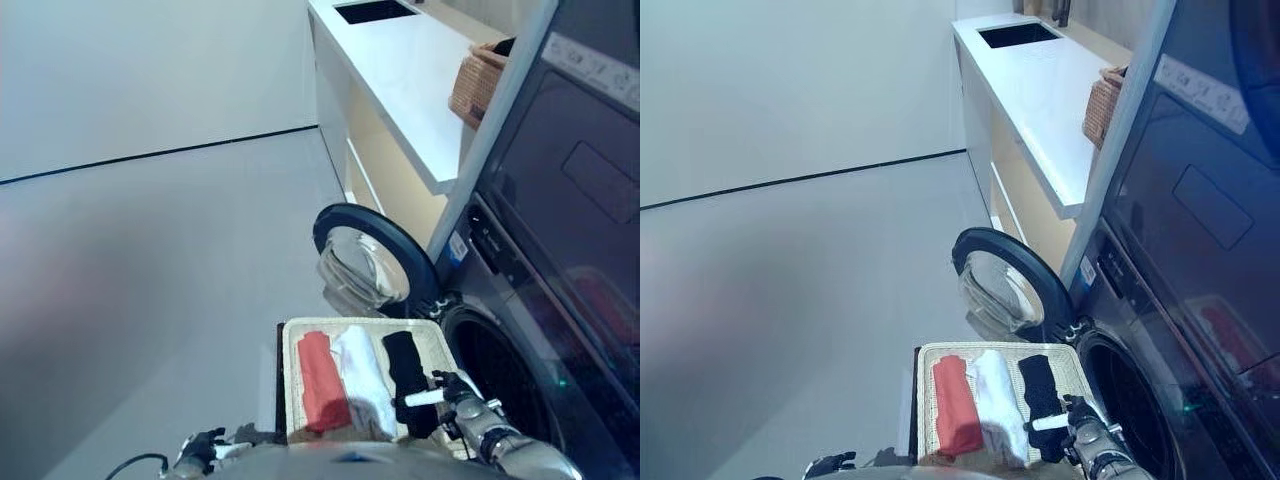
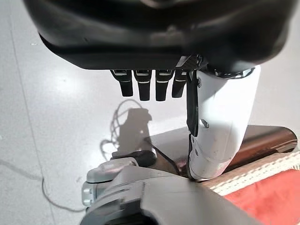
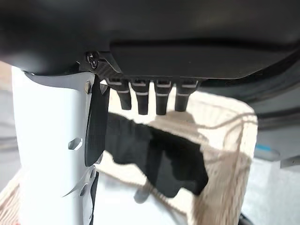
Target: Pick up the clothes and place them into the washing machine
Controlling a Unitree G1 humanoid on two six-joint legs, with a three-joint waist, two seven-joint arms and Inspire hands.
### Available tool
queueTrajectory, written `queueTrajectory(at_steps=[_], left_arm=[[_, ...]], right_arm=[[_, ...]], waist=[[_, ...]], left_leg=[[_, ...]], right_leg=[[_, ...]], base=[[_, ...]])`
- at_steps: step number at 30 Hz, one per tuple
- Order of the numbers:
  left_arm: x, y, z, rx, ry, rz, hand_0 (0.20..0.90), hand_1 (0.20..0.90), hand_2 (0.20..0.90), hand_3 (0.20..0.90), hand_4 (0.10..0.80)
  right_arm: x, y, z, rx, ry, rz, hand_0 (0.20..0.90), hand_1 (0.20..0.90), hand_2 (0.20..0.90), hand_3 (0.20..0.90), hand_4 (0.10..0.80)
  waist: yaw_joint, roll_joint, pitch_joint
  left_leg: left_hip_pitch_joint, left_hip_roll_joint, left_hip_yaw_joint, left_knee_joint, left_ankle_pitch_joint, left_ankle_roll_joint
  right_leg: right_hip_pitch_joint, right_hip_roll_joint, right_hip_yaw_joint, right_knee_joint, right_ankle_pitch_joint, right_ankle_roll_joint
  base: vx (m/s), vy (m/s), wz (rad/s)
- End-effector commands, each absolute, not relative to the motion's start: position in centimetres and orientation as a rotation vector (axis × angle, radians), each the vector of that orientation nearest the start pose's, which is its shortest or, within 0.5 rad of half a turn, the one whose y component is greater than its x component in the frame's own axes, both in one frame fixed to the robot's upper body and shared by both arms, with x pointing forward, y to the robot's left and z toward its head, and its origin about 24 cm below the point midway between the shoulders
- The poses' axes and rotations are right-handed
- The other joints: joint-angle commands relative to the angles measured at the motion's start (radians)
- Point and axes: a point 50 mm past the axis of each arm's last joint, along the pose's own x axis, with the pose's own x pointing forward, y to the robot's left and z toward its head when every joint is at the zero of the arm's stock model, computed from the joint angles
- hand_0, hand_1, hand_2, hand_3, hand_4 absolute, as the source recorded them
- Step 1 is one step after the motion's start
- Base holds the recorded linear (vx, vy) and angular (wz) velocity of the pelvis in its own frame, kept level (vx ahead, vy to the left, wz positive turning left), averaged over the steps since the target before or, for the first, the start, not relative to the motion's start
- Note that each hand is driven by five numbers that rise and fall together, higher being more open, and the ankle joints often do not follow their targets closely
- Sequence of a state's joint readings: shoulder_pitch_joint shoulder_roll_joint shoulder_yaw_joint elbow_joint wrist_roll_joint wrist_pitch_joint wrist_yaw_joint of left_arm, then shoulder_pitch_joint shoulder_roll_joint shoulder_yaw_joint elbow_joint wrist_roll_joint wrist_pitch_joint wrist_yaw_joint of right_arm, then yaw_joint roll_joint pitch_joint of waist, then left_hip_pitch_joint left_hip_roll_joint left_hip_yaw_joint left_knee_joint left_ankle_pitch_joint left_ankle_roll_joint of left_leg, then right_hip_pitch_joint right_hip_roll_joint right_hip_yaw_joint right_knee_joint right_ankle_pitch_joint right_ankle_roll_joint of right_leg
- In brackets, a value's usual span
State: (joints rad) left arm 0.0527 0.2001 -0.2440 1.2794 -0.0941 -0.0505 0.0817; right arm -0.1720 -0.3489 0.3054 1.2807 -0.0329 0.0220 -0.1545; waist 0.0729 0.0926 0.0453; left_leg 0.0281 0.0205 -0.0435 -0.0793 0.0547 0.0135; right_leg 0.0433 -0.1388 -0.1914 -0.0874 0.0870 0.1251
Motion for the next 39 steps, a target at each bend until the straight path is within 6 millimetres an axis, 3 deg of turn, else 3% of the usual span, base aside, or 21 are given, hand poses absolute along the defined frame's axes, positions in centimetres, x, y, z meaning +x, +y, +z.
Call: queueTrajectory(at_steps=[1,6,9,10,13,18,21,23,33,39], left_arm=[[9.6,22.2,-16.3,0.317,1.179,0.055,0.9,0.9,0.9,0.9,0.8],[12.2,20.5,-15.7,0.28,1.075,0.035,0.9,0.9,0.9,0.9,0.8],[13.9,20.1,-15.2,0.245,1.019,0.064,0.9,0.9,0.9,0.9,0.8],[15.3,19.8,-14.7,0.239,0.974,0.073,0.9,0.9,0.9,0.9,0.8],[17.1,19.2,-13.9,0.219,0.908,0.079,0.9,0.9,0.9,0.9,0.8],[18.5,18.3,-13.1,0.206,0.841,0.053,0.9,0.9,0.9,0.9,0.8],[18.5,18.1,-13.1,0.203,0.835,0.045,0.9,0.9,0.9,0.9,0.8],[18.3,18.1,-13.2,0.209,0.843,0.039,0.9,0.9,0.9,0.9,0.8],[19.2,19.3,-12.7,0.208,0.828,0.114,0.9,0.9,0.9,0.9,0.8],[19.6,19.2,-12.4,0.182,0.805,0.124,0.9,0.9,0.9,0.9,0.8]], right_arm=[[17.9,-28.8,-11.5,-0.709,1.024,-0.145,0.9,0.9,0.9,0.9,0.8],[21.5,-30.8,-8.6,-0.785,0.931,-0.208,0.9,0.9,0.9,0.9,0.8],[23.9,-31.2,-6.6,-0.821,0.845,-0.241,0.9,0.9,0.9,0.9,0.8],[25.9,-31.2,-5.0,-0.837,0.776,-0.263,0.9,0.9,0.9,0.9,0.8],[27.9,-31.5,-2.9,-0.852,0.703,-0.311,0.9,0.9,0.9,0.9,0.8],[28.9,-33.2,-0.7,-0.883,0.662,-0.397,0.9,0.9,0.9,0.9,0.8],[29.1,-33.6,-0.2,-0.9,0.653,-0.413,0.9,0.9,0.9,0.9,0.8],[29.7,-34.6,1.4,-0.938,0.627,-0.457,0.9,0.9,0.9,0.9,0.8],[31.6,-33.5,3.1,-1.024,0.56,-0.437,0.9,0.9,0.9,0.9,0.8],[33.1,-33.3,5.2,-1.106,0.515,-0.448,0.9,0.9,0.9,0.9,0.8]], waist=[[0.014,-0.014,0.034],[0.011,0.045,0.116],[0.007,0.065,0.179],[0.007,0.073,0.226],[0.014,0.078,0.277],[0.02,0.083,0.298],[0.024,0.085,0.298],[0.031,0.09,0.302],[0.037,0.075,0.316],[0.051,0.08,0.331]], left_leg=[[-0.026,-0.015,-0.057,-0.008,0.005,-0.074],[-0.102,-0.026,-0.058,0.0,0.027,-0.072],[-0.165,-0.034,-0.058,0.037,0.033,-0.068],[-0.227,-0.041,-0.053,0.087,0.029,-0.065],[-0.324,-0.048,-0.05,0.164,0.021,-0.062],[-0.433,-0.066,-0.053,0.251,0.002,-0.064],[-0.449,-0.068,-0.05,0.264,-0.005,-0.065],[-0.483,-0.073,-0.043,0.305,-0.024,-0.068],[-0.606,-0.074,-0.033,0.492,-0.11,-0.062],[-0.681,-0.089,-0.032,0.549,-0.126,-0.033]], right_leg=[[0.02,-0.045,-0.015,0.005,-0.004,0.029],[-0.062,-0.054,-0.002,0.017,0.013,0.027],[-0.129,-0.06,0.015,0.059,0.012,0.022],[-0.199,-0.065,0.026,0.116,0.005,0.017],[-0.3,-0.067,0.038,0.205,-0.017,0.009],[-0.396,-0.064,0.043,0.287,-0.045,0.004],[-0.412,-0.064,0.044,0.3,-0.049,0.004],[-0.446,-0.065,0.048,0.335,-0.062,0.005],[-0.564,-0.062,0.069,0.492,-0.12,-0.008],[-0.629,-0.059,0.085,0.536,-0.134,-0.017]], base=[[-0.074,0.016,0.06],[-0.153,0.051,-0.08],[-0.2,0.031,-0.07],[-0.321,0.011,-0.1],[-0.182,0.0,-0.2],[-0.04,-0.006,0.0],[0.003,0.007,0.13],[0.022,0.028,0.07],[0.008,0.006,0.05],[-0.003,0.015,-0.03]])
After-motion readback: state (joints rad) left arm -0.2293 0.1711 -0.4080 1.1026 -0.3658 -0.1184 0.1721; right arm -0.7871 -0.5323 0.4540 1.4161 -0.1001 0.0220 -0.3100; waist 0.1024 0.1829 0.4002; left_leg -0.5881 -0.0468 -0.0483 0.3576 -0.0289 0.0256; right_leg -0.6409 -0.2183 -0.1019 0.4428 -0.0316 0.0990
